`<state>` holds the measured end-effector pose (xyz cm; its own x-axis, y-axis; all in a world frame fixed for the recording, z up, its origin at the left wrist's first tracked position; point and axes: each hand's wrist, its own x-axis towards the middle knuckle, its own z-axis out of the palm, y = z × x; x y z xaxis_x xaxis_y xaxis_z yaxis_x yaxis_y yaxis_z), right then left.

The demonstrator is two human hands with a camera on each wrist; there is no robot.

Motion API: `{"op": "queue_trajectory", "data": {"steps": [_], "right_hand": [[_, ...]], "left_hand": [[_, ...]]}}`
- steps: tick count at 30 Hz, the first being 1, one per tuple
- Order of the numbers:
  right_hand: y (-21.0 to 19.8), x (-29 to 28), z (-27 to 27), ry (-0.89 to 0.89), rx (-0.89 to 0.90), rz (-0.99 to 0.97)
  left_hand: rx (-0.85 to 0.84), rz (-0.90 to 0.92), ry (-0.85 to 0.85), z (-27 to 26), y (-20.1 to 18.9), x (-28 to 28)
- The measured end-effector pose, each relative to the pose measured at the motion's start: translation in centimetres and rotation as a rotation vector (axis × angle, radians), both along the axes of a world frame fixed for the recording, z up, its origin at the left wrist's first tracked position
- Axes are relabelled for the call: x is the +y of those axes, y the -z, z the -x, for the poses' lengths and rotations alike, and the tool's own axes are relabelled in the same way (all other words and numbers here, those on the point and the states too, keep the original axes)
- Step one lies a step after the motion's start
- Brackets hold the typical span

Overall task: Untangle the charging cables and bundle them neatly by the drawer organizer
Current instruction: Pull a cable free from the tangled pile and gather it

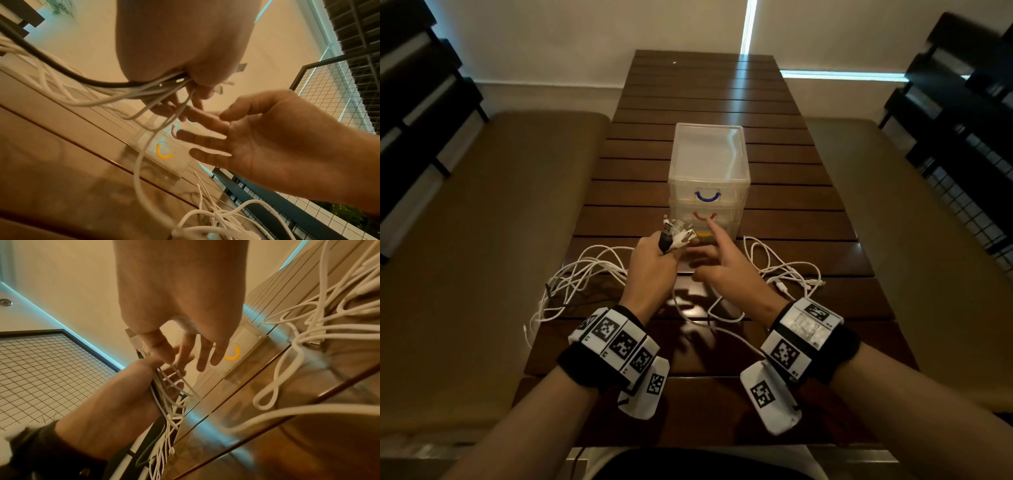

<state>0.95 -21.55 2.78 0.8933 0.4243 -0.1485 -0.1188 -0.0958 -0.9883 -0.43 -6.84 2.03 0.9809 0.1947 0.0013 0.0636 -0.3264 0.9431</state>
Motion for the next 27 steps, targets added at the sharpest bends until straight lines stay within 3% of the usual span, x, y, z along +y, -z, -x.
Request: {"op": "queue_trajectory", "data": {"steps": [4,6,9,11,16,21,25,27], "right_hand": [[1.7,0.2,0.5,-0.193,0.014,0.410],[2.4,0.1,1.0,-0.328,-0.022,0.512],[2.6,-0.5,1.1,-0.393,-0.074,0.559],[2.2,-1.0,0.8,-0.422,-0.019,0.530],[0.7,-1.9,0.4,-0.699,0.148,0.506],[0.4,-1.4,-1.3,-0.545,-0.098,0.672],[0.7,-0.5,-2.5,-0.405,-0.247,0.771],[0.5,-0.6,-2.7,-0.333,-0.267,0.708]], "left_hand": [[-0.056,0.148,-0.086,-0.2,-1.0,-0.2],[-0.082,0.184,-0.089,0.0,-1.6,-0.3],[-0.146,0.082,-0.082,0.7,-1.9,0.2],[-0.156,0.066,-0.058,1.0,-1.9,0.6],[-0.214,0.070,-0.057,1.5,-2.1,0.7],[-0.167,-0.040,-0.024,1.2,-1.6,0.5],[-0.043,-0.158,0.144,1.1,-1.3,0.0],[0.050,-0.309,0.227,0.9,-1.1,-0.3]]}}
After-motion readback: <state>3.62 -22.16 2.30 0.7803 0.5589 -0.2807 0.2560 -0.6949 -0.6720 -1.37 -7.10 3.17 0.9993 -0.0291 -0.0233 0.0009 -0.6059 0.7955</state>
